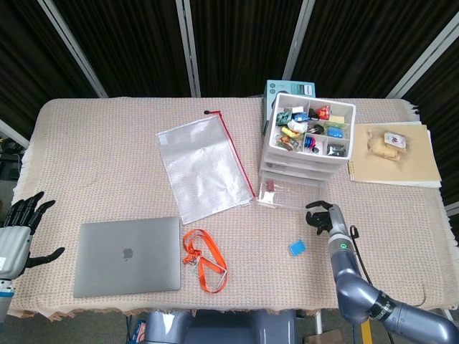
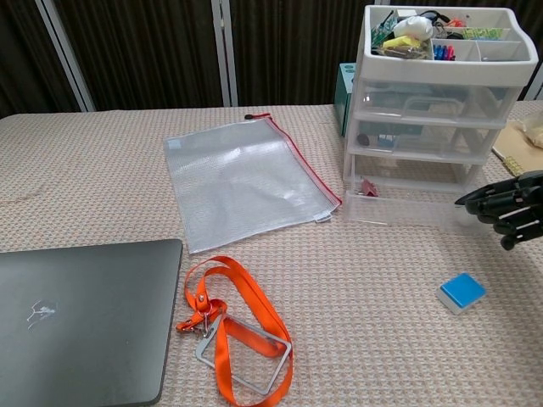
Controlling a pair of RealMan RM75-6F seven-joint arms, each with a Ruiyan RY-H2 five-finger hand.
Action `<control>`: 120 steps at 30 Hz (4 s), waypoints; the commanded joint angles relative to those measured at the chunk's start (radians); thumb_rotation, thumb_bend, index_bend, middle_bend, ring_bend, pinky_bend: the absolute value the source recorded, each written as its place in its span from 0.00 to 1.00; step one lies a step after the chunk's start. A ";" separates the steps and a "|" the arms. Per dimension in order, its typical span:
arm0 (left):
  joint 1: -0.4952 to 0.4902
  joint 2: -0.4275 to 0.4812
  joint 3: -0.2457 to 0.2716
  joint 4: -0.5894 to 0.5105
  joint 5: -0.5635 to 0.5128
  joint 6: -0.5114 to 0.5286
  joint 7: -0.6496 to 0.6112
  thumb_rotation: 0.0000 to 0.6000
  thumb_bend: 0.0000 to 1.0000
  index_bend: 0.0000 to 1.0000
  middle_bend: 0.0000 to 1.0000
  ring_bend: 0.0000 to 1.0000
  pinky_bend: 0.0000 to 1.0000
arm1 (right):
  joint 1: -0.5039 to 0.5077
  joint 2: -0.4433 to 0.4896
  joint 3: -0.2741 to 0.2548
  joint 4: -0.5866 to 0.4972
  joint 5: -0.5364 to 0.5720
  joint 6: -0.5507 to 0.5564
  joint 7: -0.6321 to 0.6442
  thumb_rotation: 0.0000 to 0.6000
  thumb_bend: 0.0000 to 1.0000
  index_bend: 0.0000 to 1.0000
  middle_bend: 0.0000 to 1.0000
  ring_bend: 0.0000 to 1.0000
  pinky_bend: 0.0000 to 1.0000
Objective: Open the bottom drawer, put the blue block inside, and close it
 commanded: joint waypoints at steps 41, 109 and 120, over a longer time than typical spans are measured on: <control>0.002 -0.001 -0.003 0.004 0.003 0.008 -0.004 1.00 0.18 0.14 0.00 0.00 0.00 | -0.088 -0.111 -0.404 -0.106 -0.519 0.309 -0.329 1.00 0.16 0.23 0.82 0.82 0.71; 0.002 0.003 -0.007 -0.009 -0.014 0.000 -0.007 1.00 0.19 0.14 0.00 0.00 0.00 | -0.141 -0.199 -0.377 -0.039 -0.550 0.250 -0.379 1.00 0.32 0.57 0.83 0.85 0.71; 0.002 0.004 -0.008 -0.009 -0.014 -0.001 -0.008 1.00 0.19 0.14 0.00 0.00 0.00 | -0.149 -0.196 -0.359 -0.048 -0.606 0.275 -0.361 1.00 0.32 0.66 0.83 0.85 0.71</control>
